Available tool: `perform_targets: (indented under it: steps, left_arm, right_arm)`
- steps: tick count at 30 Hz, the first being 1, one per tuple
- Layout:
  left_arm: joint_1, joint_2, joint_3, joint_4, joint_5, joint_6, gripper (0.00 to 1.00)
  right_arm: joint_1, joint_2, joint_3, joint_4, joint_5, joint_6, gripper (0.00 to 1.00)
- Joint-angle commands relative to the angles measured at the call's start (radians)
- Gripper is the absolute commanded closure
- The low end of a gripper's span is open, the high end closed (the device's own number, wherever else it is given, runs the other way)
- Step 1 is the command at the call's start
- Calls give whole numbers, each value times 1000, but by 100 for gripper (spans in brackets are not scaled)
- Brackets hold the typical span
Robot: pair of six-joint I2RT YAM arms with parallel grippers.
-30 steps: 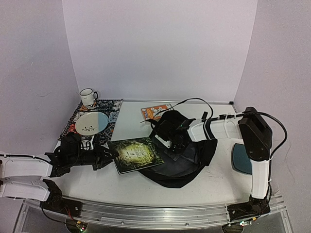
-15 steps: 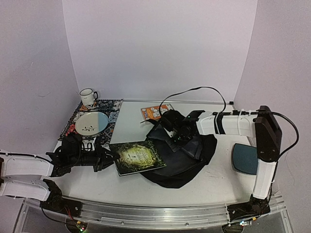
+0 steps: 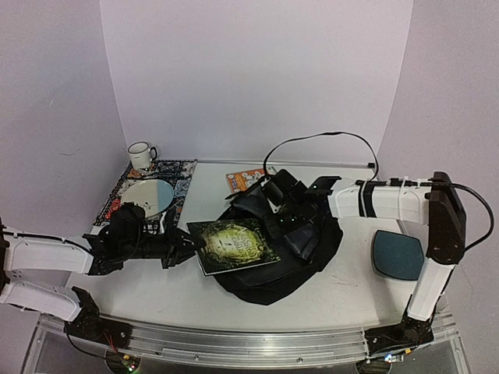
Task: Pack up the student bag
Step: Place the book in the largest pocket of the bag.
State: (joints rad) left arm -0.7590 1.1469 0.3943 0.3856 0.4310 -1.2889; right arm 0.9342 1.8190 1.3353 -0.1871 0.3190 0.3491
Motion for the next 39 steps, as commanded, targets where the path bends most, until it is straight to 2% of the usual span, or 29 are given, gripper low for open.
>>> perform_targets:
  steps: [1, 7, 10, 19, 24, 32, 39]
  left_arm:
    - [-18, 2, 69, 122, -121, -11, 100]
    - [-35, 119, 119, 178, -141, -12, 100]
    - [-50, 166, 127, 267, -138, -35, 100]
    - [-93, 206, 143, 376, -231, -68, 100]
    - [-105, 188, 156, 382, -181, -107, 100]
    - [-106, 45, 21, 361, -285, -118, 100]
    - [-133, 203, 165, 363, -256, -52, 100]
  right_arm:
    - [20, -89, -22, 85, -28, 68, 100]
    - [44, -116, -30, 117, -50, 83, 100]
    - [55, -130, -39, 129, -56, 87, 100]
    - [78, -174, -86, 162, -69, 127, 100]
    - [81, -190, -113, 162, -38, 138, 100]
    - [81, -198, -128, 161, 8, 150, 100]
    - [81, -197, -115, 179, -27, 158, 100]
